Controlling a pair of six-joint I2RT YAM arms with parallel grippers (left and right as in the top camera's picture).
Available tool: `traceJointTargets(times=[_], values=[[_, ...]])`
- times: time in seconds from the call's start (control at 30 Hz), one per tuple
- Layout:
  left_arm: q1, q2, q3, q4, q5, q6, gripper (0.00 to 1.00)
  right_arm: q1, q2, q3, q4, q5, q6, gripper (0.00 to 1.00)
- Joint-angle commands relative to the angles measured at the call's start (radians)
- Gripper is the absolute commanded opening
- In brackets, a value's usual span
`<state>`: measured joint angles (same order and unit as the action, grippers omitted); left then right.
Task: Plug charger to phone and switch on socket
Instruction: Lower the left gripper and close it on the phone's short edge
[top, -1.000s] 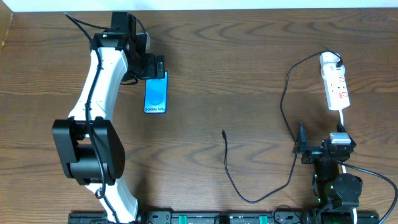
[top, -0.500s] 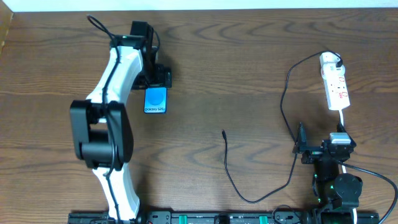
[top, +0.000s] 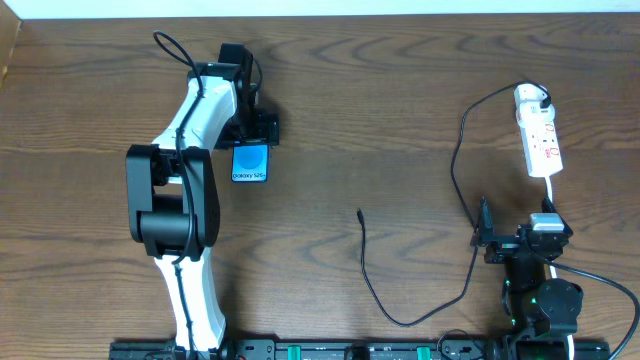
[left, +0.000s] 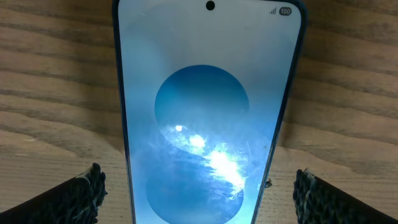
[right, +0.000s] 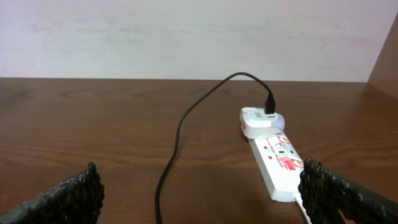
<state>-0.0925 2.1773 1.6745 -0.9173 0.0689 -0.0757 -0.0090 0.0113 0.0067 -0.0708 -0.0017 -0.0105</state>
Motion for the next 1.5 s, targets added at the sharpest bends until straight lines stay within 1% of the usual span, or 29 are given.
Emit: traceJointTargets(times=[0.0, 0.23, 1.47], values=[[0.004, 0.011, 0.008, 0.005, -0.002, -0.008, 0.98, 0.004, -0.005, -0.001, -0.005, -0.002, 0.010, 0.99], [0.004, 0.013, -0.018, 0.030, -0.003, -0.008, 0.98, 0.004, -0.005, -0.001, -0.005, -0.002, 0.010, 0.99], [0.003, 0.013, -0.054, 0.037, -0.003, -0.008, 0.98, 0.004, -0.005, -0.001, -0.005, -0.002, 0.010, 0.99]])
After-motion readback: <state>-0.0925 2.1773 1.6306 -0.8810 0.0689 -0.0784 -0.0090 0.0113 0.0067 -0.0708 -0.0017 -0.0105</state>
